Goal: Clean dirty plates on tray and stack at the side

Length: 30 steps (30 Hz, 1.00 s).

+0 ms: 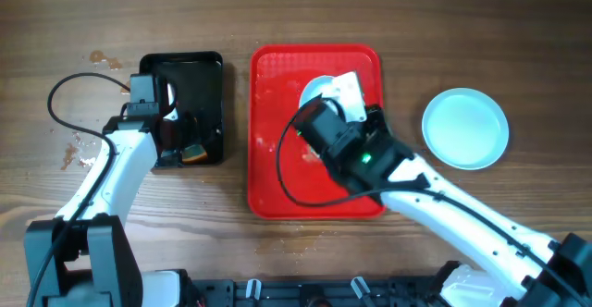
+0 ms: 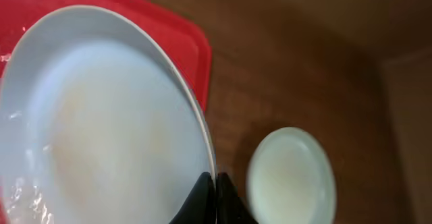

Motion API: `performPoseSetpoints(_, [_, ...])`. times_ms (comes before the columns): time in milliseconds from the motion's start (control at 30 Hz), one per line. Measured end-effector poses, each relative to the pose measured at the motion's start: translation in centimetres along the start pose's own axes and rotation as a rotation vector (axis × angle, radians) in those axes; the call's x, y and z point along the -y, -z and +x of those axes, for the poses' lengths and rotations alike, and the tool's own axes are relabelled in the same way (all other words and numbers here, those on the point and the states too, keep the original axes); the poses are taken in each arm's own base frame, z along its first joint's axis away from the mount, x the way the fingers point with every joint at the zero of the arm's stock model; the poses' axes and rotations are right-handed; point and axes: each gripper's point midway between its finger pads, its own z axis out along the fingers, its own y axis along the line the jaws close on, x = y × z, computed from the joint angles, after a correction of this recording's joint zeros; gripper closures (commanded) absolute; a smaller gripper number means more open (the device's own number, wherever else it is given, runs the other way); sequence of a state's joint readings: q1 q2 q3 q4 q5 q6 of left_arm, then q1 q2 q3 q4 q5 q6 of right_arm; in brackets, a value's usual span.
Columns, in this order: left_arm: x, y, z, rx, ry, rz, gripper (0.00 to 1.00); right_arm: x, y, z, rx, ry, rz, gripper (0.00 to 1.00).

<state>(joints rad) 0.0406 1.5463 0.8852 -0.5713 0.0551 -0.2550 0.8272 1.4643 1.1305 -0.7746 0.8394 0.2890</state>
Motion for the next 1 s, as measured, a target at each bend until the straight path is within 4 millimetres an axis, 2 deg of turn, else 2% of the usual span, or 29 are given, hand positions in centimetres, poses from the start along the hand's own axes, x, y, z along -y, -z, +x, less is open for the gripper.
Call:
performPoseSetpoints(300, [0.0, 0.0, 0.0, 0.000, 0.000, 0.000, 0.00, 0.1, 4.1, -2.5, 0.188, 0.156, 0.183, 0.96])
performPoseSetpoints(433, [0.0, 0.0, 0.0, 0.001, 0.000, 0.000, 0.00, -0.6, 3.9, -2.4, 0.177, 0.164, 0.142, 0.95])
performPoseSetpoints(500, [0.0, 0.0, 0.0, 0.000, 0.000, 0.000, 0.00, -1.2, 2.6, -1.6, 0.120, 0.115, 0.053, 0.96])
performPoseSetpoints(633, [0.0, 0.0, 0.0, 0.000, 0.000, 0.000, 0.00, 1.4, -3.5, 1.4, -0.110, -0.125, -0.058, 0.96])
performPoseSetpoints(667, [0.0, 0.0, 0.0, 0.001, 0.000, 0.000, 0.00, 1.4, -4.4, 1.8, -0.148, -0.169, -0.114, 0.96])
performPoseSetpoints(733, [0.0, 0.0, 0.0, 0.001, 0.000, 0.000, 0.00, 0.5, -6.2, 3.2, -0.253, -0.255, -0.275, 0.95])
performPoseSetpoints(833, [0.0, 0.0, 0.0, 0.000, 0.000, 0.000, 0.00, -1.6, -7.5, 6.0, -0.413, -0.293, -0.431, 0.96])
performPoseSetpoints(867, [0.0, 0.0, 0.0, 0.001, 0.000, 0.000, 0.00, -2.9, -7.7, 7.1, -0.471, -0.293, -0.485, 0.95])
performPoseSetpoints(900, [0.0, 0.0, 0.0, 0.001, 0.000, 0.000, 0.00, -3.6, -7.7, 7.8, -0.507, -0.285, -0.506, 0.79])
performPoseSetpoints(933, [0.0, 0.0, 0.0, 0.001, 0.000, 0.000, 0.00, -4.1, -8.0, 8.3, -0.529, -0.279, -0.512, 0.69])
performPoseSetpoints(1000, [0.0, 0.0, 0.0, 0.001, 0.000, 0.000, 0.00, -5.2, -9.0, 9.5, -0.577, -0.263, -0.521, 0.54])
